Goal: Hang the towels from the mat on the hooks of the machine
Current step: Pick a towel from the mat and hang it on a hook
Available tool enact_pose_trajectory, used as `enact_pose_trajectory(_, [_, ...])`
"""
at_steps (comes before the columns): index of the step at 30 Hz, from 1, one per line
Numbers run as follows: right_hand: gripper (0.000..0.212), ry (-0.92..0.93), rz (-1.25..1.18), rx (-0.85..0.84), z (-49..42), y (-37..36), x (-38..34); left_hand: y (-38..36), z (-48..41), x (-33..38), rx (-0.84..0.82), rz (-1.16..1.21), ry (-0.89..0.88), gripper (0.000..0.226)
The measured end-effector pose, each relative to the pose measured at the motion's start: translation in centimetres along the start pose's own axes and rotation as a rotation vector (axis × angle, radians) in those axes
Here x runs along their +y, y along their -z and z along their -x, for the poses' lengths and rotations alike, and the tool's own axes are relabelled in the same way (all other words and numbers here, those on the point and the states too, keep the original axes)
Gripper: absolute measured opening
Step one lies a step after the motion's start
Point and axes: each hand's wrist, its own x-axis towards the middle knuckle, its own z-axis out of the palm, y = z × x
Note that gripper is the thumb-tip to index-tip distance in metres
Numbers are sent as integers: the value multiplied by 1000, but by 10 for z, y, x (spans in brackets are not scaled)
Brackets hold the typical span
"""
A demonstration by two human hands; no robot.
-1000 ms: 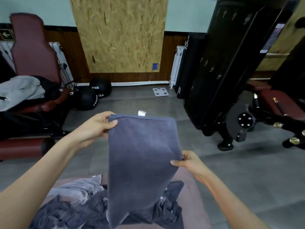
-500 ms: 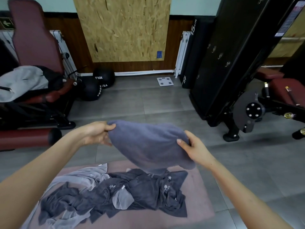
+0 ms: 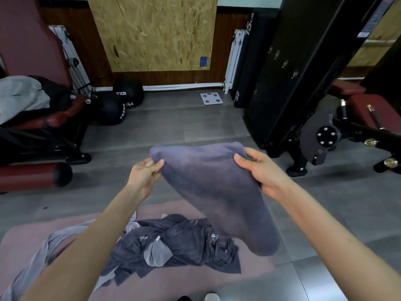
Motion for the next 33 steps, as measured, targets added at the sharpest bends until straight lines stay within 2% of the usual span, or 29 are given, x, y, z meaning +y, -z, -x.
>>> enact_pose_trajectory(1, [14, -13, -11, -9, 1, 0, -2, -2, -2, -4, 26, -32, 14, 3])
enact_pose_trajectory(4, [20, -62, -56, -55, 4, 0, -7, -7, -11, -19, 119, -151, 95, 21])
enact_pose_trajectory(7, [32, -94, -60, -77, 4, 0, -11, -14, -13, -23, 162, -93, 189, 30])
enact_pose_trajectory(10, [41, -109, -81, -123, 3, 0, -18, -18, -3, -19, -5, 20, 495, 41])
enact_pose_trajectory(12, [46, -117, -79, -128, 1, 1, -23, -16, 4, -20, -114, 56, 634, 50])
enact_pose_trajectory(16, [55, -132, -26, -120, -3, 2, -27, -10, 14, -31, -267, -15, 782, 60])
enact_pose_trajectory(19, [58, -139, 7, -125, -1, 3, -26, -15, 23, -32, -364, -60, 838, 46])
enact_pose_trajectory(22, [56, -149, 31, -105, 1, 5, -24, -14, 24, -31, -382, -174, 820, 28])
enact_pose_trajectory(26, [54, -162, 95, -58, 5, 12, -18, -9, 26, -31, -331, -209, 724, 29])
enact_pose_trajectory(30, [56, -191, 193, 91, 7, 14, 2, -9, 24, -21, -230, -327, 345, 28])
enact_pose_trajectory(33, [52, -166, 171, 225, 6, 13, 15, -8, 20, -11, -241, -680, 58, 16])
